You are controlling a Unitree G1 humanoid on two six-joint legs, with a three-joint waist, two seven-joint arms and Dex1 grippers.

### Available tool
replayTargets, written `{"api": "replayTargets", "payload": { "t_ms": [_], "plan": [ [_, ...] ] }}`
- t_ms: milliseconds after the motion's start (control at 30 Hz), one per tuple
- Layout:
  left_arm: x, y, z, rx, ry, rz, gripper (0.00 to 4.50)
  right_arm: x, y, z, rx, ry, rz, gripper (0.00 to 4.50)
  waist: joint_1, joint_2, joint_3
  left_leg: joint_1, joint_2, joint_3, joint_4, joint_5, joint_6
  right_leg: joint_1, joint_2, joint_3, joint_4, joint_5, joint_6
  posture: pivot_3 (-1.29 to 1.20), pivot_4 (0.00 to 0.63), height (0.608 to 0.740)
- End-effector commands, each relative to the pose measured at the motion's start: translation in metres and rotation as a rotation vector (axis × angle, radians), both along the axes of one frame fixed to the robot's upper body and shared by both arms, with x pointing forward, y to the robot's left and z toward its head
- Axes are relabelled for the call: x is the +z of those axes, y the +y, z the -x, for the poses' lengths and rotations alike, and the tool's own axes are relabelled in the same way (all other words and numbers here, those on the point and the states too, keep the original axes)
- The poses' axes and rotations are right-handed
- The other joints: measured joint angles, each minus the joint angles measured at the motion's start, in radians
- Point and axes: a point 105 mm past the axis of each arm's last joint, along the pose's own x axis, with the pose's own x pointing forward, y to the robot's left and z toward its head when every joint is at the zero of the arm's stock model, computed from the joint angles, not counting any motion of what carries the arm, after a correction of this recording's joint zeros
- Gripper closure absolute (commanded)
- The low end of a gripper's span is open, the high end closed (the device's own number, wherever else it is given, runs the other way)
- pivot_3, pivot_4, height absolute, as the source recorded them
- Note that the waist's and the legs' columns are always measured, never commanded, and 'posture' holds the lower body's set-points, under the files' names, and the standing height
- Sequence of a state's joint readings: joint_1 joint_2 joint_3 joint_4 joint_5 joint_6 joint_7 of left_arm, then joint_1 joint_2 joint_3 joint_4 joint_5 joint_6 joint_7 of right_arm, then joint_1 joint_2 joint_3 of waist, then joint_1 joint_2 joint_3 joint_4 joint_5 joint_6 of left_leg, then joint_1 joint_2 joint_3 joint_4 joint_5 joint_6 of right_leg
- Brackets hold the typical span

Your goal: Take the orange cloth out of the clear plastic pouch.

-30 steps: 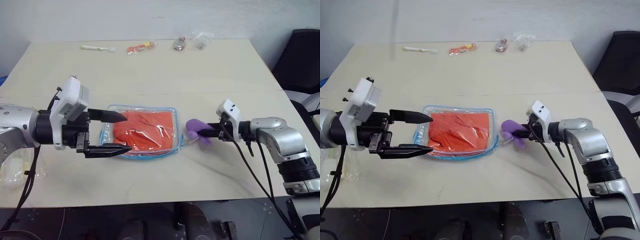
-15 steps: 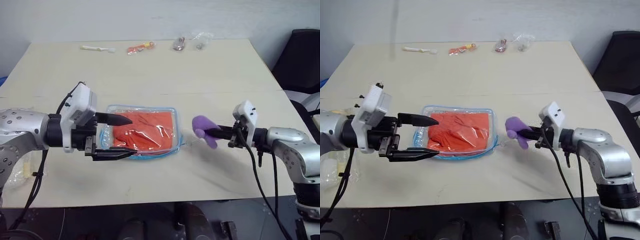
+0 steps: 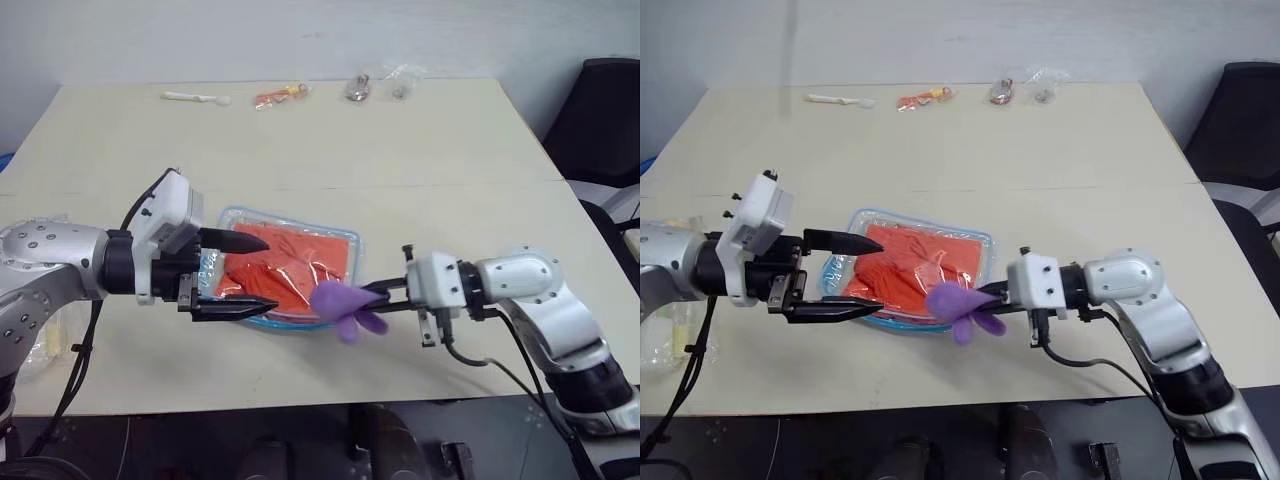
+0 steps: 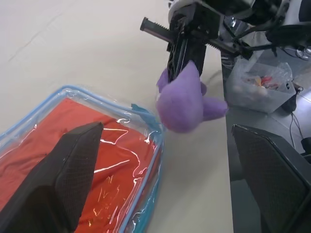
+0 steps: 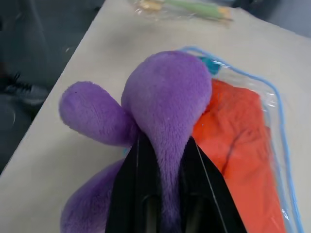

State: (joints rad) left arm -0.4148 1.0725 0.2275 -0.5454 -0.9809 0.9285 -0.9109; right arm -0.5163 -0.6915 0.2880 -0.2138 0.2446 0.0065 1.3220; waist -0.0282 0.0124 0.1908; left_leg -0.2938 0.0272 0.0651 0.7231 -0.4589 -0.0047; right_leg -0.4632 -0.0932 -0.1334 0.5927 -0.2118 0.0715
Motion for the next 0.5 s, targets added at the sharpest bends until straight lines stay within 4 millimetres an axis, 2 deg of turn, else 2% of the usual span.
{"api": "replayTargets", "payload": {
  "t_ms": [33, 267, 500],
  "plan": [
    [0.005, 0.0, 0.008, 0.002, -0.03, -0.013, 0.0, -0.022, 0.002, 0.004, 0.14, -0.099, 0.119, 4.46, 0.0, 0.0, 0.0, 0.0, 0.0, 0.0, 0.0, 0.0, 0.0, 0.0, 0.0, 0.0, 0.0, 0.0, 0.0, 0.0, 0.15, 0.74],
    [0.0, 0.0, 0.01, 0.032, -0.036, -0.024, 0.0, -0.029, 0.004, 0.006, 0.245, -0.181, 0.164, 4.46, -0.001, 0.0, 0.0, 0.0, 0.0, -0.001, 0.001, 0.0, 0.0, 0.0, -0.001, 0.0, 0.0, 0.0, 0.0, 0.0, 0.15, 0.74],
    [-0.004, -0.003, 0.009, 0.029, -0.047, -0.031, 0.0, -0.038, 0.011, 0.008, 0.222, -0.142, 0.162, 4.46, 0.0, 0.0, 0.0, -0.001, 0.001, -0.002, 0.001, 0.0, 0.0, 0.0, -0.001, 0.0, 0.0, 0.0, 0.0, 0.0, 0.15, 0.74]
  ]
}}
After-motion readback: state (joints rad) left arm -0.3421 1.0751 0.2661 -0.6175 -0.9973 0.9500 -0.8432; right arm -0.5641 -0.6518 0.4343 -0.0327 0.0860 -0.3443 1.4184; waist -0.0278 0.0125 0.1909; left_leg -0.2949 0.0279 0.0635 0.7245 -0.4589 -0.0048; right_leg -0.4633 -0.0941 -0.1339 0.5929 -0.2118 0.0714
